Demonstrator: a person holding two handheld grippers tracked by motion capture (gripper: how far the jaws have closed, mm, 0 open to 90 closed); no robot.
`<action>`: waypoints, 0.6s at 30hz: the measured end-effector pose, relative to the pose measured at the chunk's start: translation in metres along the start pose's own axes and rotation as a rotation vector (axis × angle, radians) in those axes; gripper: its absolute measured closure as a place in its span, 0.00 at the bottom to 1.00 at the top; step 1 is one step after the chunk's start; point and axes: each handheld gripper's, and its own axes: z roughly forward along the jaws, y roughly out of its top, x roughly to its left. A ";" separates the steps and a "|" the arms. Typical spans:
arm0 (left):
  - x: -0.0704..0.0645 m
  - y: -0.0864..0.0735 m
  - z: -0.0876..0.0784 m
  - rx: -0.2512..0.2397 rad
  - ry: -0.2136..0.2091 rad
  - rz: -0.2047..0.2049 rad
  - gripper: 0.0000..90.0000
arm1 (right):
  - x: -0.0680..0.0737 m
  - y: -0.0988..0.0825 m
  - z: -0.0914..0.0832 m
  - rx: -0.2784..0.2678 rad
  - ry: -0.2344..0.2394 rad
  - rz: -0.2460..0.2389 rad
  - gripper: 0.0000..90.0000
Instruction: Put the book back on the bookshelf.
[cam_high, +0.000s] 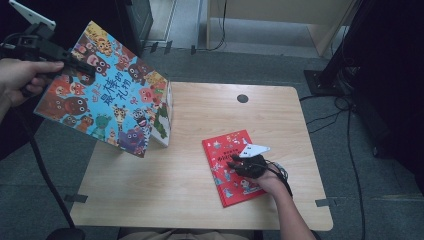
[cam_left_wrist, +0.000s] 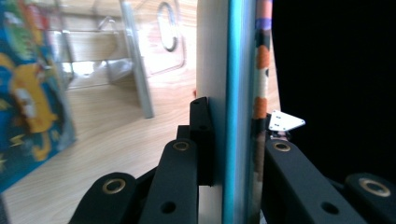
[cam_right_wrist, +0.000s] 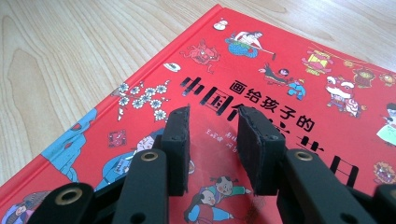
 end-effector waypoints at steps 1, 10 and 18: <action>0.004 0.000 -0.003 -0.016 0.006 -0.010 0.91 | 0.000 0.000 0.000 -0.002 0.000 0.001 0.72; 0.042 0.003 -0.033 -0.091 0.036 -0.077 0.91 | -0.001 0.000 0.000 -0.002 0.003 0.010 0.73; 0.065 0.013 -0.046 -0.122 0.086 -0.128 0.91 | -0.002 0.000 0.000 -0.003 0.004 0.019 0.74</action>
